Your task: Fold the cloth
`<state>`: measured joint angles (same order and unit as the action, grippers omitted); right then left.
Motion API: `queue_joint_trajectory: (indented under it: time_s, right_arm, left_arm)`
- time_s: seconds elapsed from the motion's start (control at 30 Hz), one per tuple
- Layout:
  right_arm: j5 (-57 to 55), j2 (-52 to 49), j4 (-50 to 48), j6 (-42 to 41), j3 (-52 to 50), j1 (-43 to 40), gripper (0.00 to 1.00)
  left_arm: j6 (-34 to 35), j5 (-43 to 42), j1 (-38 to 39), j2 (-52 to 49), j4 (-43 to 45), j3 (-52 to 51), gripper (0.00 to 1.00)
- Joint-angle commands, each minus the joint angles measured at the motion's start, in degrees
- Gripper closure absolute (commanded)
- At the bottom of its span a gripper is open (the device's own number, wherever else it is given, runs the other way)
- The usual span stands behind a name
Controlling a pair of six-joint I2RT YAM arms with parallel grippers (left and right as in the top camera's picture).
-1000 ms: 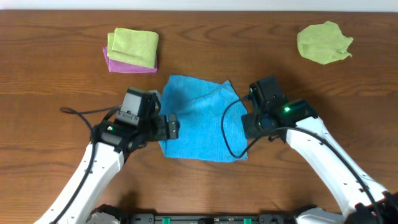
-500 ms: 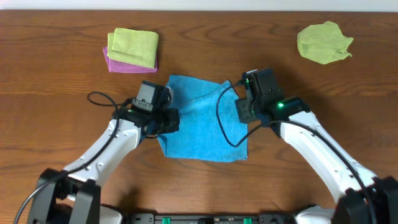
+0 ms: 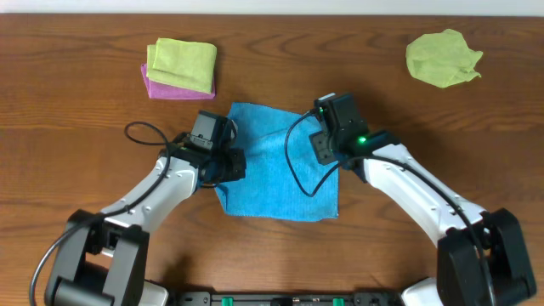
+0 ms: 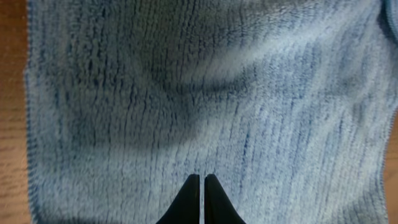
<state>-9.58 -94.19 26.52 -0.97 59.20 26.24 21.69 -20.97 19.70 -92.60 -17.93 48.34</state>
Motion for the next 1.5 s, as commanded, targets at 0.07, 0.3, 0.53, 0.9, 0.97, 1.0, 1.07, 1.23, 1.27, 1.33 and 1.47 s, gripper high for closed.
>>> queue_joint_trajectory:
  time_s: [0.07,0.3,0.53,0.9,0.97,1.0,1.07,1.23,1.27,1.33,1.47]
  right_arm:
    - [-3.4,-4.5,-0.4,3.1,3.0,1.2,0.38]
    - [-5.4,-11.1,-0.4,4.9,8.5,1.2,0.40]
    - [-5.4,-12.9,-1.3,4.9,10.5,1.2,0.42]
    - [-3.0,-13.9,-2.9,4.9,10.5,1.4,0.47]
    - [-3.0,-14.5,-3.0,4.9,10.5,1.8,0.47]
    - [-3.0,-14.9,-3.1,4.9,10.5,2.2,0.47]
    - [-3.1,-15.5,-3.4,4.9,10.6,2.5,0.48]
    - [-3.1,-16.9,-4.5,4.9,10.6,2.7,0.49]
    - [-3.1,-17.2,-4.7,4.9,10.6,2.7,0.49]
    - [-3.1,-17.6,-4.9,4.9,10.6,2.7,0.51]
    - [-4.0,-18.1,-5.5,4.9,10.6,2.7,0.60]
  left_arm:
    - [0.7,0.6,-0.1,-1.1,1.6,-0.3,0.94]
    - [1.6,0.6,-0.1,-2.7,1.7,-0.3,0.94]
    - [1.7,0.6,-0.1,-2.7,1.9,-0.3,0.94]
    - [1.7,1.7,-0.1,-2.8,2.1,-0.3,0.94]
    - [1.8,1.7,-0.1,-2.8,2.2,-0.3,0.94]
    - [2.2,1.7,-0.1,-2.8,2.2,-0.3,0.94]
    - [2.4,1.7,-0.1,-2.8,2.2,-0.3,0.94]
    - [2.8,1.6,-0.1,-2.8,2.2,-0.3,0.94]
    - [2.8,1.6,-0.1,-2.8,2.2,-0.3,0.94]
    - [2.8,1.4,-0.1,-2.8,2.2,-0.3,0.94]
    - [2.8,1.4,-0.1,-2.8,2.2,-0.3,0.94]
